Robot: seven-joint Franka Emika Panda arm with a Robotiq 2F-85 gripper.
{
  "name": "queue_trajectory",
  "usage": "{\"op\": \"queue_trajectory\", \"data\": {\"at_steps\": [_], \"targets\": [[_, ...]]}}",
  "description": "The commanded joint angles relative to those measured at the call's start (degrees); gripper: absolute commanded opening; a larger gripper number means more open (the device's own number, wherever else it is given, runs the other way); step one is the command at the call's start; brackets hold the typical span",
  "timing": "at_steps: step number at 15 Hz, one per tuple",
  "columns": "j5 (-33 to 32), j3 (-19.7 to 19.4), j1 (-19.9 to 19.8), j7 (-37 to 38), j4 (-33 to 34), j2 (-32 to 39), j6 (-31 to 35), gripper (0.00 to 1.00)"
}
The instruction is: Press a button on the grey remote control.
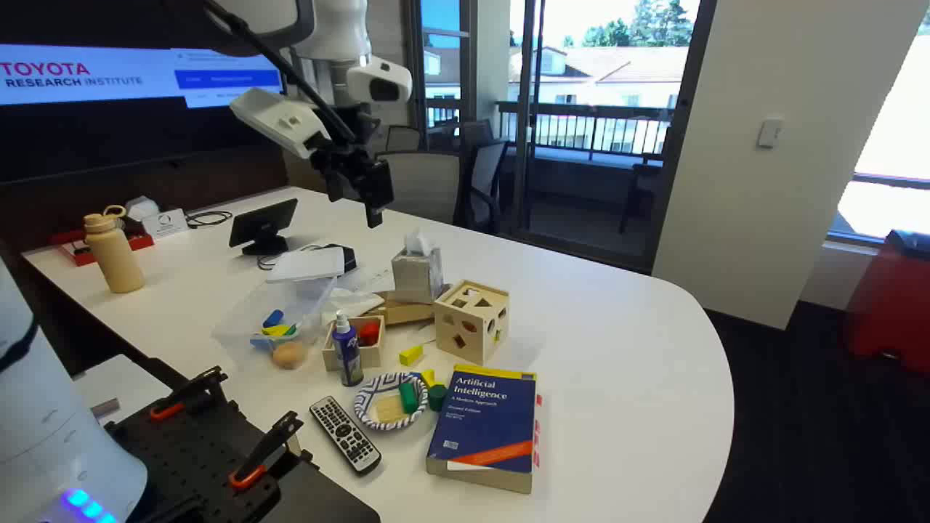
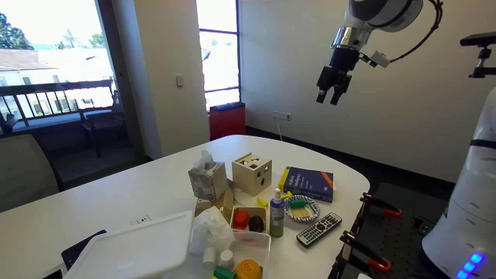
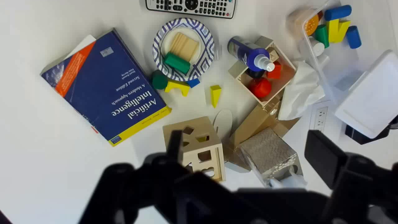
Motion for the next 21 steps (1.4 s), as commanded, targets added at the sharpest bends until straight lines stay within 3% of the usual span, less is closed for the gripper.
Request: {"op": "queue_trajectory", "data": {"at_steps": [1,5,11,13,16,21], "targets": [[1.1,1.5,-1.6,-0.9,0.1,0.3,-0.2,1.0],[3.1,4.5,-0.1,2.6,-2.1,5.3,5.4,1.0],[8.9,9.4,2.5,7.2,-8.8,16.4,22.3,1.0],[12.9,9.5,4.3,6.3,-8.8,22.2,28.2,0.74],[20.5,10.0,6.6,4.8,-7.7,30.5,35.5,0.51],[30.2,11.6,8.8,3.2,-1.1,43.7,35.5,0.13]]}}
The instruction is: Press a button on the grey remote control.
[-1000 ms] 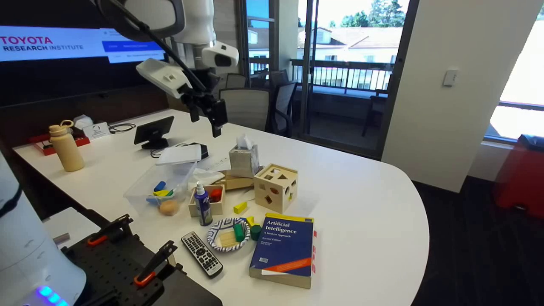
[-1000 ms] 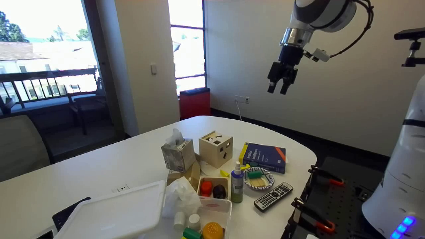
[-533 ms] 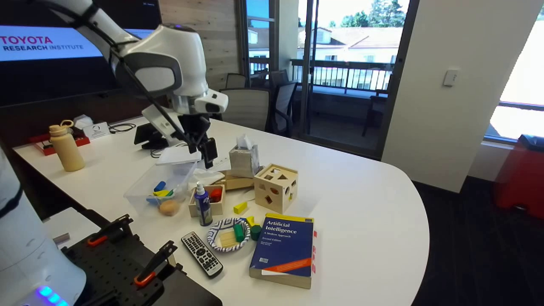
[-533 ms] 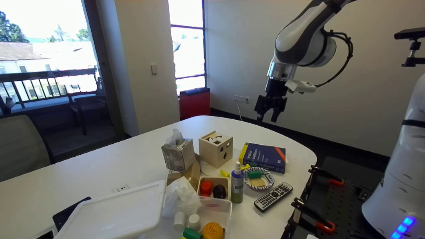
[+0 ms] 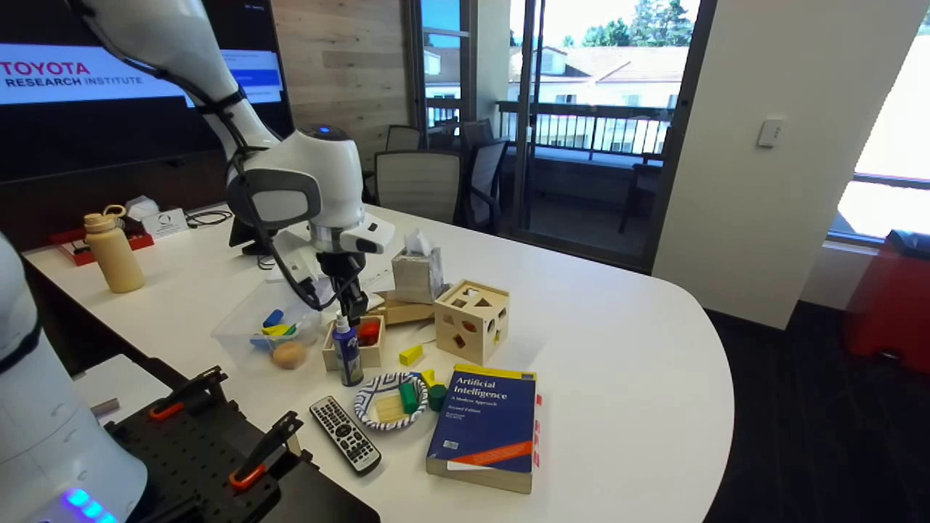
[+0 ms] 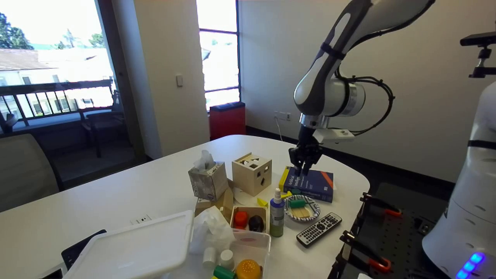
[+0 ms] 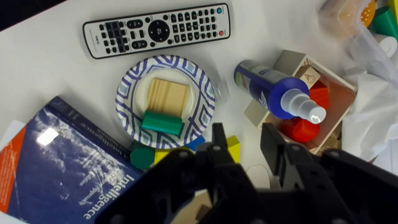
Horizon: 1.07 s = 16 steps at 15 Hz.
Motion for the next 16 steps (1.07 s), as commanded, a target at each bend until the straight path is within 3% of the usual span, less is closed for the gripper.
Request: {"op": "queue_trajectory", "data": {"at_steps": [1,3,9,16], "targets": [[4.7,1.8,0.1,-0.6,5.7,9.5,-0.9,0.05],[5.5,2.6,-0.5,-0.1,7.3,13.0,-1.2,0.0],[9.3,4.7,-3.1,-0.5,10.0,21.1,-1.5,0.0],[12.8,6.4,-6.7,-0.2,10.3,25.7,0.0,0.0]]}}
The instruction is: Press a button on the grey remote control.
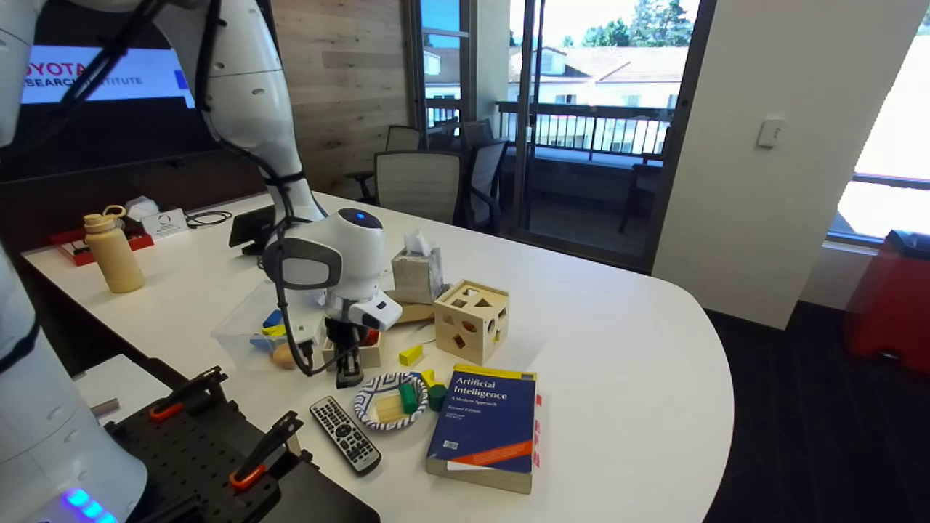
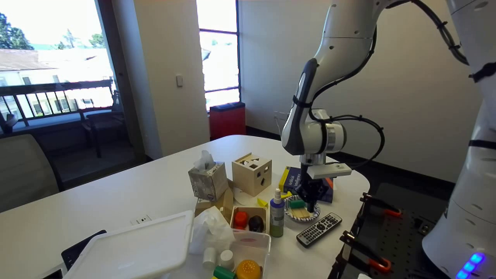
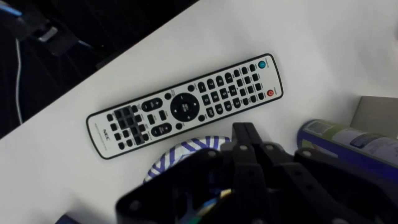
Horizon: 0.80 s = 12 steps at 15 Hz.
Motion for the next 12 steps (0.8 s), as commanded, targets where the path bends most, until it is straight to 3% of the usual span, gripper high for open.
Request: {"op": "queue_trajectory", "data": {"at_steps": [1,12], "targets": [[3.1,1.0,-2.5,-0.1,0.8,1.5,1.0,0.0],[5.0,0.8,-6.9,0.3,2.9,6.2,-1.2,0.0]]}}
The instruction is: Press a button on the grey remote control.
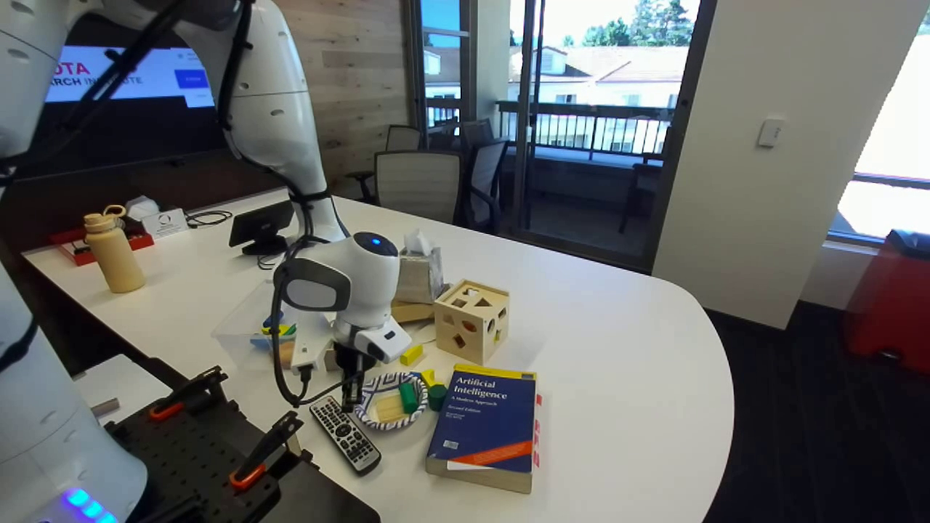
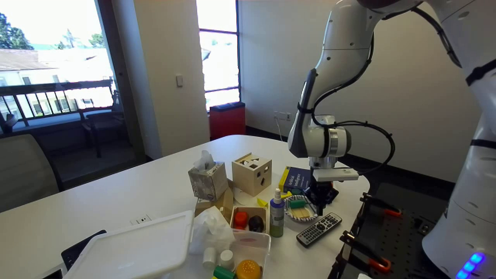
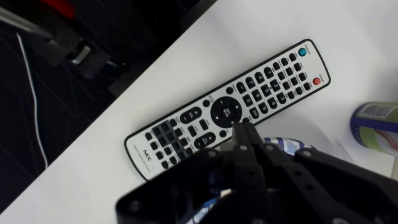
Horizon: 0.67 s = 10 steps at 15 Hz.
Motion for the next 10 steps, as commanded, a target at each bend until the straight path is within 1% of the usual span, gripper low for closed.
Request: {"op": "queue_trajectory", "data": {"at_steps": [1,7,10], "targets": [[0.7,0.4,-1.1,0.6,1.7,2.3,-1.6,0.0],[1.0,1.0,-1.8,0.5,3.8,5.0,-3.1,0.0],[0.6,0.6,-1.2,1.5,5.4,6.8,-3.4,0.0]]}}
